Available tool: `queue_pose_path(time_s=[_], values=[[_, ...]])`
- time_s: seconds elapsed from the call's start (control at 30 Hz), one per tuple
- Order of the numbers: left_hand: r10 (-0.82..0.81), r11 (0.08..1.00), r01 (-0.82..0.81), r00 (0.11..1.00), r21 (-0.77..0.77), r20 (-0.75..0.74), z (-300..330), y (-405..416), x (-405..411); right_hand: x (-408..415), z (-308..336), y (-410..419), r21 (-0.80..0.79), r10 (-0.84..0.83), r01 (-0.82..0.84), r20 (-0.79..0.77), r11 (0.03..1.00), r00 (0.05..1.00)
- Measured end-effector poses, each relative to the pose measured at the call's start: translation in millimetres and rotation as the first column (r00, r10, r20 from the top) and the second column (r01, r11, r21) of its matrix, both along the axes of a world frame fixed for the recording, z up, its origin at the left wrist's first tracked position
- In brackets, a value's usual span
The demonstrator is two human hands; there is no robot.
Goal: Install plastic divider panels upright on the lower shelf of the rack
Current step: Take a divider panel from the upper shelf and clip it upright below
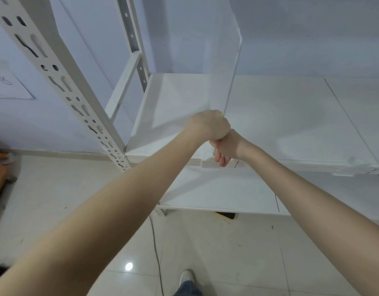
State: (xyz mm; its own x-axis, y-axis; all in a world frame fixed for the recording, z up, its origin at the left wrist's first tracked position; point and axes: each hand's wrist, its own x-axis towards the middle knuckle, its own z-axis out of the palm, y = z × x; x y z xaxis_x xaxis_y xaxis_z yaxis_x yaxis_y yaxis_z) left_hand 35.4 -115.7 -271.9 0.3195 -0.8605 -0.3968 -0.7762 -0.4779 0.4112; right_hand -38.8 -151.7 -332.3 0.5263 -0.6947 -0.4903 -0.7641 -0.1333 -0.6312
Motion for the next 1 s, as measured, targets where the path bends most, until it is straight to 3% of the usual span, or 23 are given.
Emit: queue_pose_path(time_s=[0.2, 0.6, 0.73, 0.83, 0.9, 1.0], values=[[0.038, 0.999, -0.039, 0.998, -0.032, -0.043, -7, 1, -1, -2, -3, 2, -0.005, -0.019, 0.02, 0.012, 1.0, 1.0], [-0.015, 0.999, 0.017, 0.998, -0.029, 0.054, -11, 0, 1, -6, -3, 6, 0.038, 0.021, -0.024, 0.088, 0.999, 0.996], [-0.022, 0.999, 0.02, 0.998, -0.031, -0.052, -24, 16, 8, -26, -16, 10, 0.041, -0.019, 0.011, 0.203, 0.999, 0.979], [0.016, 0.999, -0.025, 0.98, -0.04, -0.196, -42, 37, 12, -52, -28, 13, 0.125, -0.247, 0.216, 0.35, 0.968, 0.904], [0.103, 0.995, -0.101, 0.944, 0.023, -0.314, -58, 50, 16, -66, -37, 16, 0.223, -0.37, 0.309, 0.333, 0.925, 0.868], [0.262, 0.964, -0.213, 0.861, 0.159, -0.435, -86, 62, 16, -76, -54, 29, 0.365, -0.394, 0.295, 0.233, 0.883, 0.889]])
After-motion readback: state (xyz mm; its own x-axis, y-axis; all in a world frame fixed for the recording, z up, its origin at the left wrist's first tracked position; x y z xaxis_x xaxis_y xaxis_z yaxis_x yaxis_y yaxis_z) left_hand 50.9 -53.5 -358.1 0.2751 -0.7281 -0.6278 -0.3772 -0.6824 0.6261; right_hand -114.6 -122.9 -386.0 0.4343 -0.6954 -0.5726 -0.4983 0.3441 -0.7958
